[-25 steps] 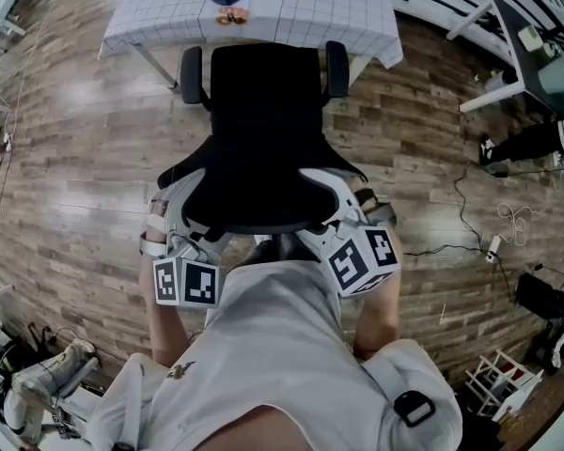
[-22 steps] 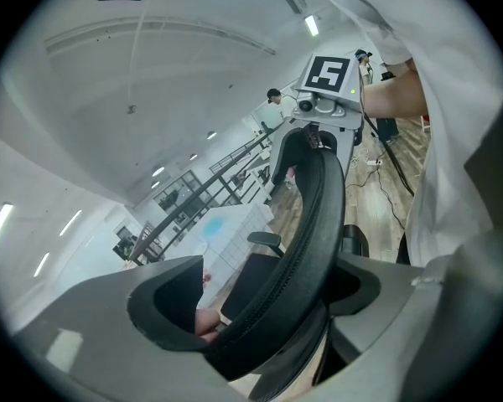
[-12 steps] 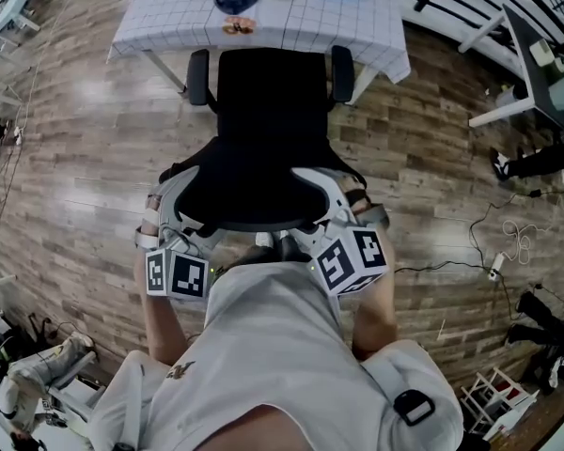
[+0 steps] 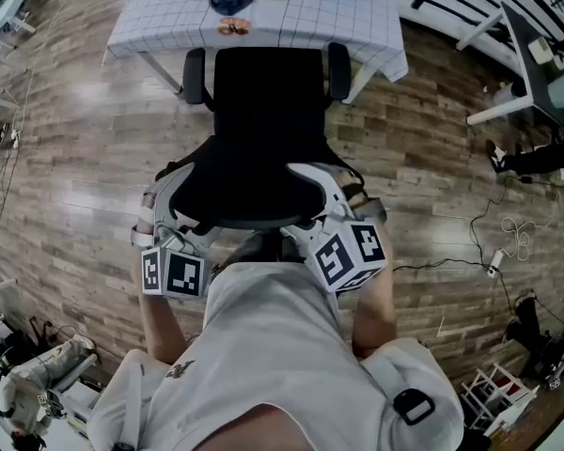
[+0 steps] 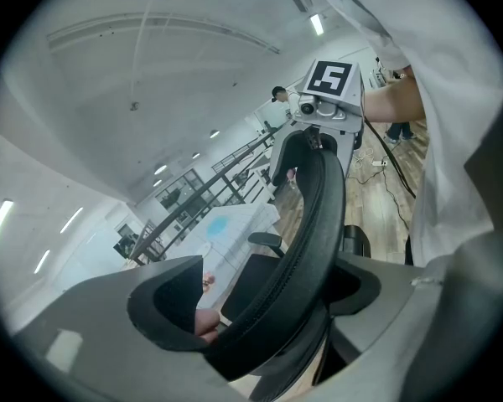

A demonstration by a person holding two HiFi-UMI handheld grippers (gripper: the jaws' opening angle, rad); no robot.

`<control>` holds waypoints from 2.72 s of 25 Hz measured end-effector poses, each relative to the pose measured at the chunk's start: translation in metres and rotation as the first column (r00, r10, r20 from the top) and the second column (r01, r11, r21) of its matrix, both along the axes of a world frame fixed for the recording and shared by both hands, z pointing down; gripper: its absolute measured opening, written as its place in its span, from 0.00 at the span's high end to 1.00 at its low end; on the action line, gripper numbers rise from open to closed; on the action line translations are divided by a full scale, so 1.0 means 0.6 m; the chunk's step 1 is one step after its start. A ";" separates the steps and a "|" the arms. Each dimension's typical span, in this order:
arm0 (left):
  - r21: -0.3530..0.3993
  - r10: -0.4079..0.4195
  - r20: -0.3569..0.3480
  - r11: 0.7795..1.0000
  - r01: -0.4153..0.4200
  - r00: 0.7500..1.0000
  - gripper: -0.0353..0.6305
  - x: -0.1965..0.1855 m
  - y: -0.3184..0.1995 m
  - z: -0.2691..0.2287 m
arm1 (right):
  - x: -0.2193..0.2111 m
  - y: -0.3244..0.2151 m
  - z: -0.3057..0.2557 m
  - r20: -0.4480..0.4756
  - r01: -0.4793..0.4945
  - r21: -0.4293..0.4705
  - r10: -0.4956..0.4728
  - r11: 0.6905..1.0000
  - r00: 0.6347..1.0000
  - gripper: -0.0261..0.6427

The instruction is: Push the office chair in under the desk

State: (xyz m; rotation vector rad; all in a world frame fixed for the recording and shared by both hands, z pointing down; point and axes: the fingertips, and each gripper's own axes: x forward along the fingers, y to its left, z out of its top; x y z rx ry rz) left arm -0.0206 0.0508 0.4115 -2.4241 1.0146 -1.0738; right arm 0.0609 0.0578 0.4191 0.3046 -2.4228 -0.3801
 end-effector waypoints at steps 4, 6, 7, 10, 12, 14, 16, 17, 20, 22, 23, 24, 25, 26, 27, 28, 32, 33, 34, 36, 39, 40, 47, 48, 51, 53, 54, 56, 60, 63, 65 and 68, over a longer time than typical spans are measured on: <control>-0.002 0.013 0.005 1.000 -0.013 1.000 0.33 -0.006 -0.012 0.003 | -0.007 -0.010 0.003 -0.006 -0.008 -0.007 0.008 1.000 1.000 0.42; -0.003 0.017 0.005 1.000 -0.017 1.000 0.33 -0.011 -0.019 0.003 | -0.011 -0.016 0.003 -0.008 -0.012 -0.010 0.012 1.000 1.000 0.42; -0.004 0.020 0.006 1.000 -0.020 1.000 0.33 -0.013 -0.023 0.003 | -0.014 -0.020 0.003 -0.009 -0.014 -0.012 0.014 1.000 1.000 0.42; -0.007 0.027 0.010 1.000 -0.027 1.000 0.33 -0.021 -0.032 0.004 | -0.021 -0.028 0.006 -0.016 -0.019 -0.015 0.018 1.000 1.000 0.42; -0.007 0.031 0.013 0.999 -0.031 0.999 0.33 -0.024 -0.040 0.005 | -0.025 -0.036 0.007 -0.020 -0.023 -0.013 0.023 1.000 1.000 0.42; -0.009 0.034 0.015 0.999 -0.034 0.999 0.33 -0.028 -0.048 0.007 | -0.029 -0.044 0.009 -0.023 -0.028 -0.011 0.027 1.000 0.999 0.42; -0.011 0.038 0.017 0.999 -0.038 0.999 0.33 -0.032 -0.058 0.008 | -0.033 -0.053 0.010 -0.023 -0.030 -0.012 0.030 0.999 0.999 0.42; -0.014 0.041 0.019 0.999 -0.040 0.999 0.33 -0.034 -0.062 0.008 | -0.034 -0.057 0.011 -0.023 -0.032 -0.012 0.032 0.999 0.999 0.42; -0.023 0.051 0.024 0.998 -0.050 0.998 0.33 -0.036 -0.077 0.009 | -0.035 -0.072 0.011 -0.024 -0.044 -0.013 0.044 0.999 0.999 0.42; -0.020 0.055 0.024 0.998 -0.055 0.998 0.33 -0.037 -0.088 0.007 | -0.036 -0.083 0.009 -0.020 -0.052 -0.010 0.052 0.999 0.998 0.42; -0.018 0.056 0.023 0.998 -0.056 0.998 0.33 -0.037 -0.094 0.007 | -0.037 -0.089 0.009 -0.018 -0.053 -0.010 0.053 0.999 0.998 0.42; -0.017 0.057 0.022 0.998 -0.057 0.998 0.33 -0.038 -0.099 0.007 | -0.037 -0.094 0.008 -0.018 -0.054 -0.010 0.053 0.999 0.998 0.42; -0.017 0.058 0.021 0.998 -0.058 0.998 0.33 -0.037 -0.103 0.007 | -0.037 -0.099 0.009 -0.019 -0.053 -0.010 0.053 0.999 0.998 0.42; -0.017 0.059 0.021 0.998 -0.059 0.998 0.33 -0.037 -0.107 0.007 | -0.037 -0.103 0.009 -0.019 -0.052 -0.012 0.052 0.999 0.998 0.42; -0.019 0.060 0.022 0.998 -0.060 0.998 0.33 -0.037 -0.111 0.008 | -0.037 -0.107 0.010 -0.020 -0.051 -0.013 0.051 0.999 0.998 0.42; -0.020 0.060 0.023 0.998 -0.060 0.998 0.33 -0.036 -0.116 0.008 | -0.036 -0.111 0.010 -0.021 -0.049 -0.015 0.049 0.999 0.999 0.42; -0.017 0.058 0.023 0.998 -0.057 0.998 0.33 -0.030 -0.133 0.009 | -0.030 -0.128 0.012 -0.024 -0.039 -0.021 0.038 0.999 0.999 0.42; -0.014 0.057 0.022 0.998 -0.057 0.998 0.33 -0.028 -0.137 0.009 | -0.028 -0.132 0.012 -0.021 -0.038 -0.019 0.038 0.999 0.999 0.42; -0.012 0.055 0.021 0.998 -0.055 0.998 0.33 -0.026 -0.141 0.010 | -0.027 -0.137 0.012 -0.019 -0.037 -0.017 0.037 0.999 0.999 0.42; -0.014 0.048 0.019 0.999 -0.048 0.999 0.33 -0.021 -0.148 0.012 | -0.022 -0.145 0.013 -0.021 -0.031 -0.018 0.030 0.999 0.999 0.42; -0.016 0.040 0.020 0.999 -0.039 0.999 0.33 -0.017 -0.161 0.008 | -0.018 -0.159 0.012 -0.023 -0.021 -0.024 0.021 0.999 1.000 0.42; -0.017 0.038 0.021 0.999 -0.037 0.999 0.33 -0.016 -0.165 0.007 | -0.017 -0.163 0.011 -0.023 -0.018 -0.023 0.017 1.000 1.000 0.42; -0.013 0.024 0.013 1.000 -0.023 1.000 0.33 -0.014 -0.185 0.007 | -0.016 -0.187 0.012 -0.023 -0.005 -0.013 0.005 1.000 1.000 0.42; -0.012 0.022 0.011 1.000 -0.022 1.000 0.33 -0.015 -0.187 0.007 | -0.016 -0.189 0.012 -0.022 -0.003 -0.010 0.003 1.000 1.000 0.42; -0.014 0.019 0.006 1.000 -0.019 1.000 0.33 -0.017 -0.193 0.008 | -0.018 -0.195 0.012 -0.016 0.001 -0.005 -0.001 1.000 1.000 0.42; -0.015 0.017 0.003 1.000 -0.017 1.000 0.33 -0.019 -0.198 0.007 | -0.020 -0.200 0.012 -0.011 0.004 -0.006 -0.004 1.000 1.000 0.42; -0.015 0.015 0.001 1.000 -0.015 1.000 0.33 -0.020 -0.201 0.007 | -0.022 -0.202 0.012 -0.009 0.007 -0.006 -0.007 1.000 1.000 0.42; -0.017 0.013 -0.001 1.000 -0.013 1.000 0.33 -0.023 -0.206 0.008 | -0.025 -0.207 0.012 -0.008 0.013 -0.008 -0.013 1.000 1.000 0.42; -0.016 0.011 -0.003 1.000 -0.011 1.000 0.33 -0.022 -0.213 0.007 | -0.025 -0.214 0.012 -0.012 0.021 -0.013 -0.021 1.000 1.000 0.42; -0.015 0.011 -0.003 1.000 -0.011 1.000 0.33 -0.022 -0.223 0.005 | -0.024 -0.225 0.012 -0.014 0.021 -0.016 -0.022 1.000 1.000 0.42; -0.017 0.012 -0.004 1.000 -0.012 1.000 0.33 -0.022 -0.230 0.003 | -0.025 -0.233 0.011 -0.016 0.023 -0.020 -0.024 1.000 1.000 0.42; -0.016 0.015 -0.004 1.000 -0.015 1.000 0.33 -0.028 -0.243 0.002 | -0.031 -0.245 0.010 -0.024 0.022 -0.022 -0.022 1.000 0.999 0.42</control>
